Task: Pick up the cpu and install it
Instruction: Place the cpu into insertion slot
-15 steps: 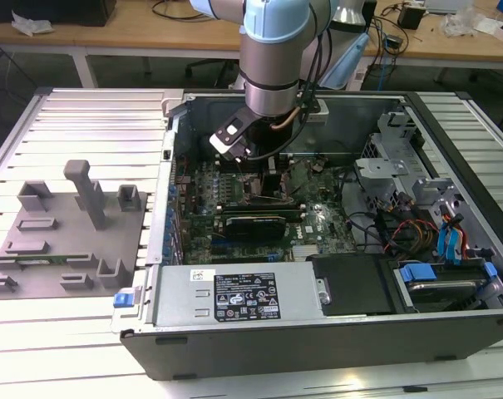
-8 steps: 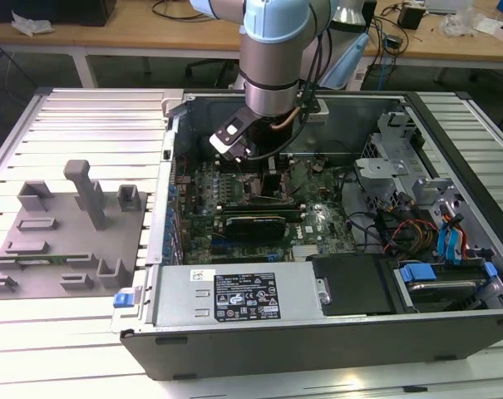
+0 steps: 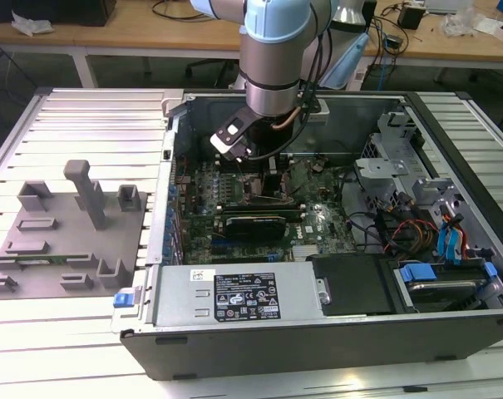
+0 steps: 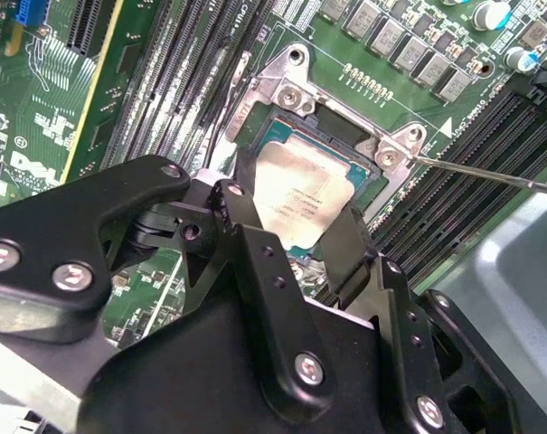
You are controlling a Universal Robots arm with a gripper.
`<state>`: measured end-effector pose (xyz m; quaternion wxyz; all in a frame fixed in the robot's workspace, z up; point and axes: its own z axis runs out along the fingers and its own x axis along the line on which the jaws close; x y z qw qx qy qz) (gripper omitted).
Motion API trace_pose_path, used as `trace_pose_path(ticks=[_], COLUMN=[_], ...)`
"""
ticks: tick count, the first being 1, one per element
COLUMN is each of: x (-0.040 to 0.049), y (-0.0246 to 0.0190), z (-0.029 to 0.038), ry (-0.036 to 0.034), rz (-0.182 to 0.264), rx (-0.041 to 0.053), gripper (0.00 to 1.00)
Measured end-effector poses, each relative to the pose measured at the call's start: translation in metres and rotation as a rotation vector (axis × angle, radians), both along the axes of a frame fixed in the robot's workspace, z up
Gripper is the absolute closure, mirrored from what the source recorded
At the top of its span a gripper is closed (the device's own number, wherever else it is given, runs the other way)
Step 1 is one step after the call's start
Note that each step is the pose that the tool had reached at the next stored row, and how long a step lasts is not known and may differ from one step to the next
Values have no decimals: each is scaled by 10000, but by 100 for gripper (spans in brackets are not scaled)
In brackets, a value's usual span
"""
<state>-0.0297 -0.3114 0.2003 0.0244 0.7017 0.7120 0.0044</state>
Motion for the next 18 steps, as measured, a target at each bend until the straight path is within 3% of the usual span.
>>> trace_pose_path(ticks=[18], x=[-10], y=[0], z=[-4], ry=[-1], rz=[0], rx=[0], gripper=[47])
